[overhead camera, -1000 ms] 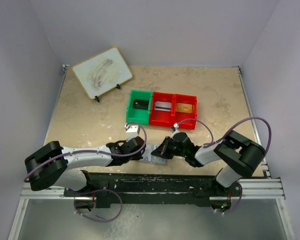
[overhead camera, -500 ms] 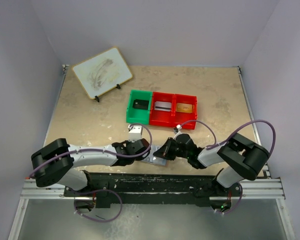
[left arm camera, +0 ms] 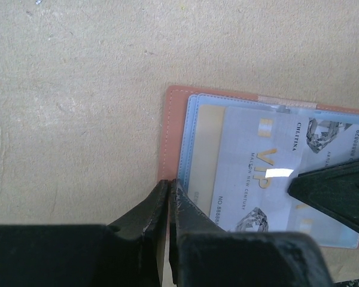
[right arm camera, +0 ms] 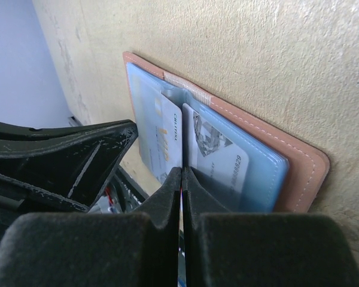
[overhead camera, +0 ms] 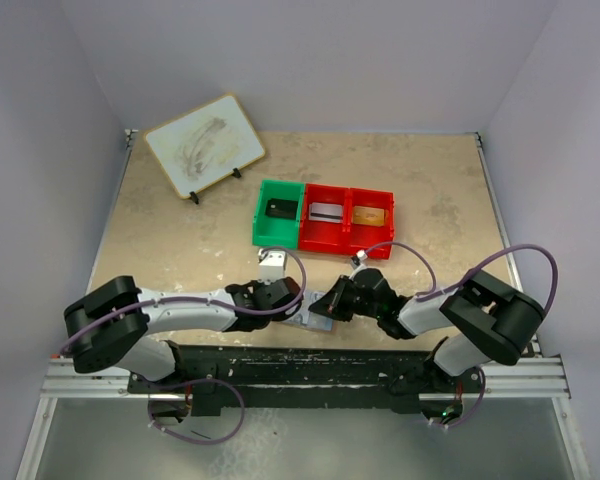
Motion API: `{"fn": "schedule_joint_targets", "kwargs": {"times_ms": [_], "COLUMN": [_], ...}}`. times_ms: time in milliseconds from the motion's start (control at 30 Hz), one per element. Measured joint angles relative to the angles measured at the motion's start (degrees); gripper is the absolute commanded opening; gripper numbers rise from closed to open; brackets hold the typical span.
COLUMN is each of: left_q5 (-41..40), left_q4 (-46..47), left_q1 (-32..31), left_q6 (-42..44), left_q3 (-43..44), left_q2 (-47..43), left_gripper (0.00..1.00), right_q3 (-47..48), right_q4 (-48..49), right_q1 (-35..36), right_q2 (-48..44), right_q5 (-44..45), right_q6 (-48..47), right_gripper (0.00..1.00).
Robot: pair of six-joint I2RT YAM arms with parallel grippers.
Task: Take the credit cards out of the card holder
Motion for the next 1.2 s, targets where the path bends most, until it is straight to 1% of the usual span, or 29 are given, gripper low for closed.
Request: {"fn": "schedule_joint_targets", "kwargs": {"times_ms": [100, 200, 367, 500, 633, 767, 933, 1033, 1100, 1200], "left_q5": [0.09, 0.42, 3.19, 5.88, 6.12, 6.08, 6.1, 6.1, 6.1, 6.1], "left_q4": [-0.46, -0.26, 4.22, 7.37, 5.81, 4.83, 4.68, 4.74, 4.83, 4.85], "left_q1": [0.0, 0.0, 0.0, 0.0, 0.0, 0.0, 0.0, 0.0, 0.0, 0.0], "left_q6": [0.0, 0.07, 1.27, 1.6, 1.53, 1.53, 1.51, 1.49, 1.46, 1.31], "left_q3": [-0.07, -0.17, -0.17, -0.07, 0.72, 0.92, 0.92, 0.79, 0.68, 0.68], "left_q2": [-0.9, -4.11, -8.26, -6.03, -0.96, 0.37, 0.37, 0.37, 0.31, 0.31], "left_gripper": [0.08, 0.13, 0.15, 0.13, 0.11, 0.1, 0.09, 0.09, 0.08, 0.08], "right_q3": [0.0, 0.0, 0.0, 0.0, 0.0, 0.0, 0.0, -0.02, 0.0, 0.02], "right_q4": [-0.04, -0.07, -0.04, -0.04, 0.0, 0.37, 1.36, 2.4, 3.06, 4.79], "right_q1": [-0.02, -0.04, -0.04, -0.04, -0.04, -0.07, -0.24, -0.26, -0.26, -0.26], "right_q2": [0.0, 0.02, 0.11, 0.11, 0.11, 0.31, 1.03, 1.64, 1.88, 3.13], "right_q5": [0.0, 0.0, 0.0, 0.0, 0.0, -0.09, -0.24, -0.24, -0.22, -0.28], "right_q6": [0.0, 0.0, 0.0, 0.0, 0.04, 0.04, 0.15, 0.15, 0.24, 0.26], "right_gripper": [0.0, 0.0, 0.01, 0.01, 0.02, 0.03, 0.11, 0.2, 0.22, 0.22]}}
